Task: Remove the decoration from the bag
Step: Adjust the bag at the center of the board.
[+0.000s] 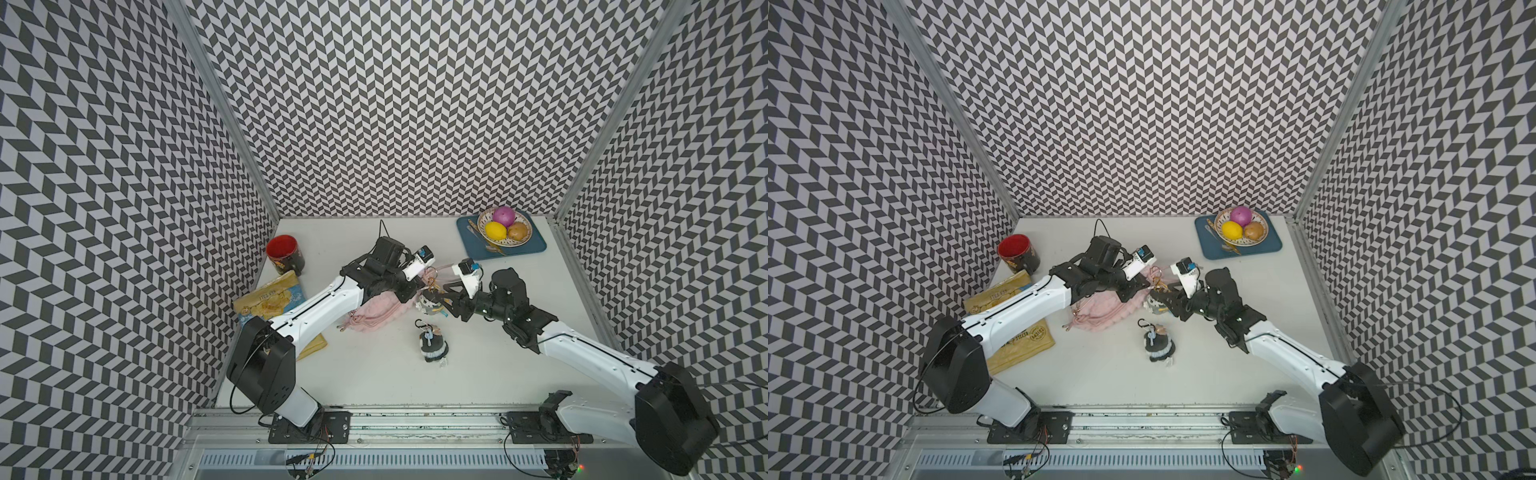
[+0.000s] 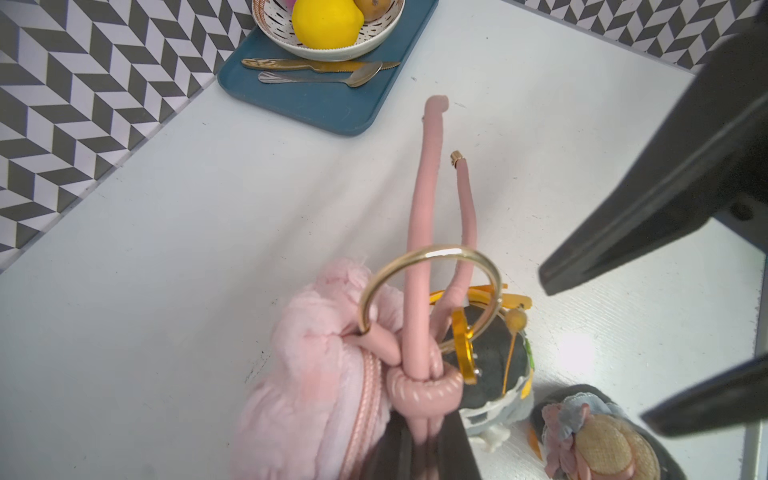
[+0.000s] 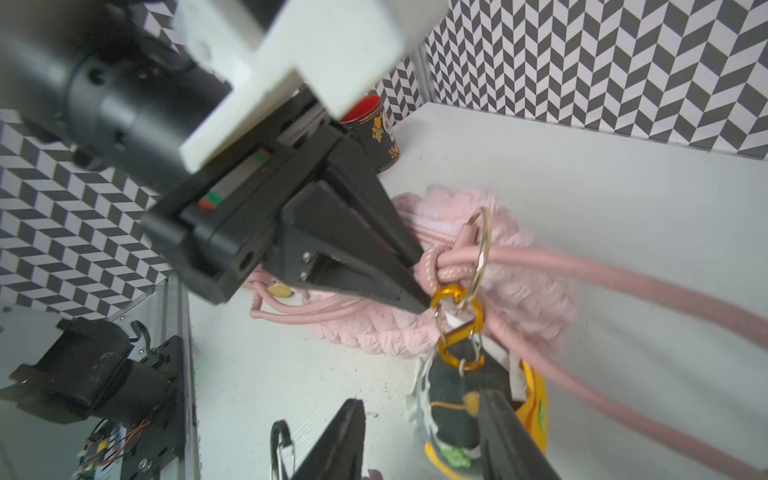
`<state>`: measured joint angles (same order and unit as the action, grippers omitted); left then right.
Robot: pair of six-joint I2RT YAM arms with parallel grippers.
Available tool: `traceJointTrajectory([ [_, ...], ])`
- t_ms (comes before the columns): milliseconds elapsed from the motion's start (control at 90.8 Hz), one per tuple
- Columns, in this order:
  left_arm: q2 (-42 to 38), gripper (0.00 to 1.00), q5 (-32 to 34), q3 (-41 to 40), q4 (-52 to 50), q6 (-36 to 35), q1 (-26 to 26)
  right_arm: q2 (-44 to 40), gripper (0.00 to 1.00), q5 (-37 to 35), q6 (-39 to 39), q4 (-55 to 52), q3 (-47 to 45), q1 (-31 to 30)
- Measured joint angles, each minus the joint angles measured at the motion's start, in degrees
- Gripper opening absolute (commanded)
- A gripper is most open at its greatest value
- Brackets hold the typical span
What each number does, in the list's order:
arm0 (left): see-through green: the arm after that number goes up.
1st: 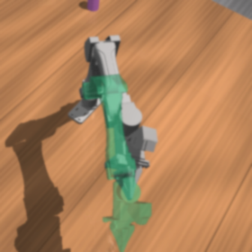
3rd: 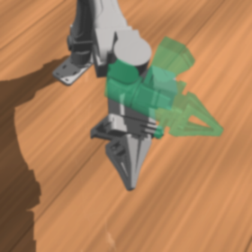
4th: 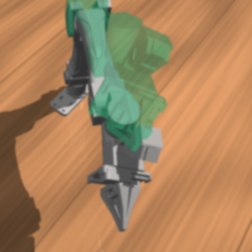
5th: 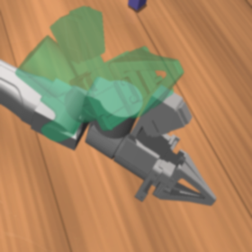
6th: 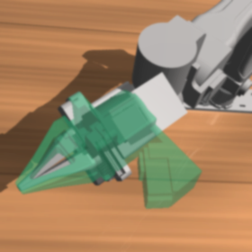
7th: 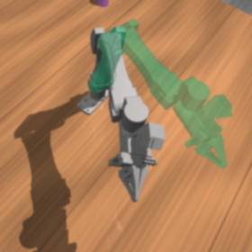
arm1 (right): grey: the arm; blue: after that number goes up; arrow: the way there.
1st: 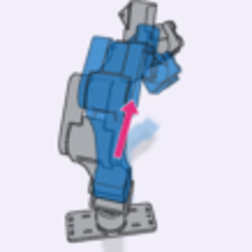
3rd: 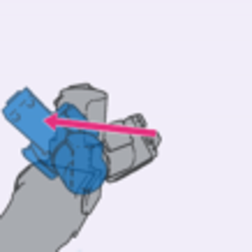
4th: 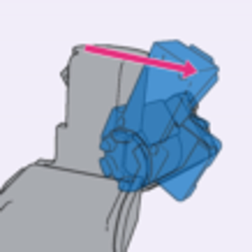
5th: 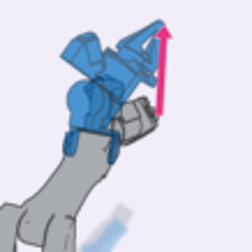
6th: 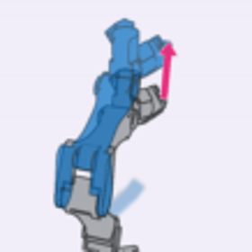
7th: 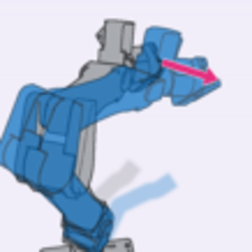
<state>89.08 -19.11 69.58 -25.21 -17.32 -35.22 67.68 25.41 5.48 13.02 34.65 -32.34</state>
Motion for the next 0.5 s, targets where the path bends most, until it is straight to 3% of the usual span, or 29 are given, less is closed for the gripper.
traceJointTrajectory([
  [209, 0.46, 0.00, -0.74, 1.01, -1.49, 0.33, 0.00, -2.38, 0.55, -0.59, -0.74, 13.20, -9.57, -0.81],
  [496, 0.61, 0.00, -1.55, 1.70, -2.47, 0.37, 0.00, 3.89, 0.55, -4.98, -2.82, 26.77, -9.60, -3.65],
])
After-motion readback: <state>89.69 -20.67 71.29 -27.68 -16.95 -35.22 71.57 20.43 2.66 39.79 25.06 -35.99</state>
